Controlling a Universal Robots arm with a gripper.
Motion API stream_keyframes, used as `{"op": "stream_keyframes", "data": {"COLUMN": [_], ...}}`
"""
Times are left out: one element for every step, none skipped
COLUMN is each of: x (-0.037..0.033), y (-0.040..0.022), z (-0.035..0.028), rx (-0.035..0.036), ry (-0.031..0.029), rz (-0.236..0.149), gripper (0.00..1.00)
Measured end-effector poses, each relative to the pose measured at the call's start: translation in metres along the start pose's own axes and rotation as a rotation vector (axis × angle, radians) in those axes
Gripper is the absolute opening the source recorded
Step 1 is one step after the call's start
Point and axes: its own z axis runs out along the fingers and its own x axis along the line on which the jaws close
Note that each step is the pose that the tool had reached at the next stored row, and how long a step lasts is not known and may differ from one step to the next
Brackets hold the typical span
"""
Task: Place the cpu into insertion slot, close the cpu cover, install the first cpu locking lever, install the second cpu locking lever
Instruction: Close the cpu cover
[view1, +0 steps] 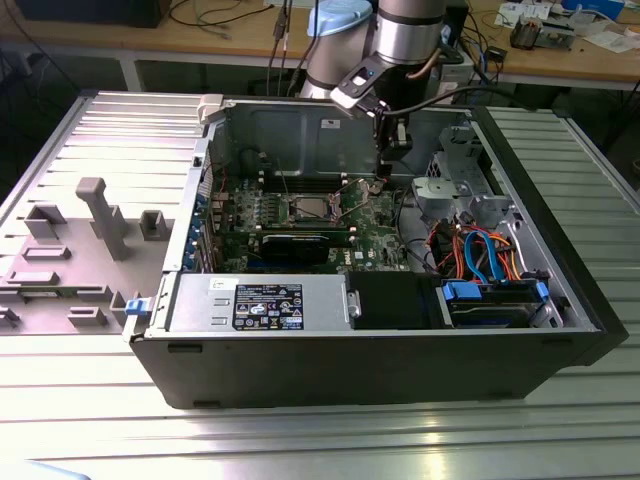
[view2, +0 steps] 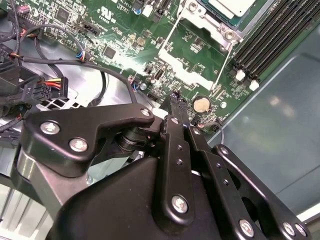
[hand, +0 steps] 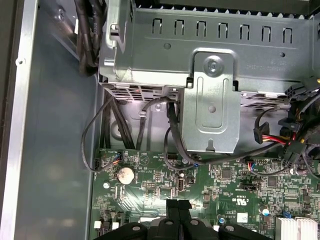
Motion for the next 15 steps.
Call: {"op": "stream_keyframes", "data": {"x": [0.0000, -0.0001, -0.0001, -0.0001, -0.0002, -0.0002, -0.0003, -0.0003, -0.0003, -0.0004, -0.0004, -0.0004, -0.0005, -0.0005, -0.0006], "y": [0.0007, 0.0012, 0.0018, 0.0025, 0.0029, 0.0035, 0.0045, 0.0051, 0.0056, 0.0063, 0.0068, 0.0072, 0.0082, 0.0089, 0.0098], "z": [0.0000, 0.0001, 0.0001, 0.0001, 0.0001, 0.0001, 0.0002, 0.0002, 0.0003, 0.0003, 0.0003, 0.0003, 0.0003, 0.0004, 0.0004], "rx": [0.0001, 0.0000, 0.0001, 0.0001, 0.0001, 0.0001, 0.0001, 0.0001, 0.0001, 0.0001, 0.0001, 0.0002, 0.0002, 0.0002, 0.0002], "ry": [-0.0003, -0.0004, -0.0007, -0.0009, -0.0010, -0.0012, -0.0014, -0.0016, -0.0018, -0.0021, -0.0021, -0.0023, -0.0026, -0.0027, -0.0029], "rz": [0.000, 0.000, 0.000, 0.000, 0.000, 0.000, 0.000, 0.000, 0.000, 0.000, 0.000, 0.000, 0.000, 0.000, 0.000], "gripper": [0.11, 0.11, 0.11, 0.11, 0.11, 0.11, 0.11, 0.11, 0.11, 0.11, 0.11, 0.11, 0.11, 0.11, 0.11]}}
